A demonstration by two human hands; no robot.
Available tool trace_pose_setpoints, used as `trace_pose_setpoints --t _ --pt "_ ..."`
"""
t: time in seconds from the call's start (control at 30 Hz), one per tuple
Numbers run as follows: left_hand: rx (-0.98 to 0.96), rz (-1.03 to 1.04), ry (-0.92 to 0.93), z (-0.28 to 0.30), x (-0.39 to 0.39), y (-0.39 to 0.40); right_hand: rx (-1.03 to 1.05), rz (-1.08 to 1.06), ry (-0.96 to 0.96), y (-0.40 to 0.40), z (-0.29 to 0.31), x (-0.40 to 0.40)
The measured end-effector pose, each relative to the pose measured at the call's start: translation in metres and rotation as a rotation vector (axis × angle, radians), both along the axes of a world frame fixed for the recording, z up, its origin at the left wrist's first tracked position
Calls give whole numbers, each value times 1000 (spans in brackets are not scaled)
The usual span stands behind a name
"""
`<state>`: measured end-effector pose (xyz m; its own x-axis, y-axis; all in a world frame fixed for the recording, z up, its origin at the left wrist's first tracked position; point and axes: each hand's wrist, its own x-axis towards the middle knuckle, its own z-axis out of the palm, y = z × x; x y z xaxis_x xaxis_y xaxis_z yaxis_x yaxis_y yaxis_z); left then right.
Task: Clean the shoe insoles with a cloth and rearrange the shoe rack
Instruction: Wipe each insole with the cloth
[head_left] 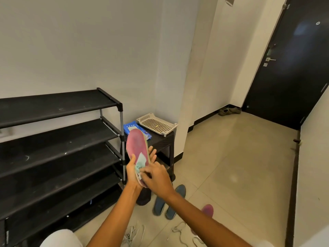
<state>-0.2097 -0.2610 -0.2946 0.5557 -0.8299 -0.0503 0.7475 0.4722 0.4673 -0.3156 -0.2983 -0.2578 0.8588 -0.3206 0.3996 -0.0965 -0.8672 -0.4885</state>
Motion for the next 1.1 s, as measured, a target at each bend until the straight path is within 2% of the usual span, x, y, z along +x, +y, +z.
trace_pose_setpoints --t 0.1,0.2,0.23,0.37,0.53,0.67,0.83,0.87,0.97,1.03,1.1 --pt "15 7 -13 -2 2 8 -14 45 -32 -6 -4 -10" --pt "62 21 -24 10 -4 12 319 -206 -140 -22 1 -5" --pt "95 16 -15 11 -5 11 379 -226 -137 -22 1 -2" --pt "120 -39 3 18 -6 7 373 -134 -80 -18 -3 4" --pt "102 -47 32 11 -17 8 306 -282 -95 -24 -6 13" --pt "129 -49 83 -2 -10 10 125 -136 -15 -8 -21 2" --pt "114 -33 71 -11 -7 13 41 97 45 -9 -18 -18" --pt "106 -48 41 -8 -9 14 58 73 15 -16 -13 -18" --pt "55 9 -31 -6 -9 12 257 -188 -150 -36 6 -8" --pt "46 14 -28 -2 -12 9 239 -215 -68 -41 10 2" --pt "19 -28 -33 3 -14 4 188 -143 28 -36 5 6"
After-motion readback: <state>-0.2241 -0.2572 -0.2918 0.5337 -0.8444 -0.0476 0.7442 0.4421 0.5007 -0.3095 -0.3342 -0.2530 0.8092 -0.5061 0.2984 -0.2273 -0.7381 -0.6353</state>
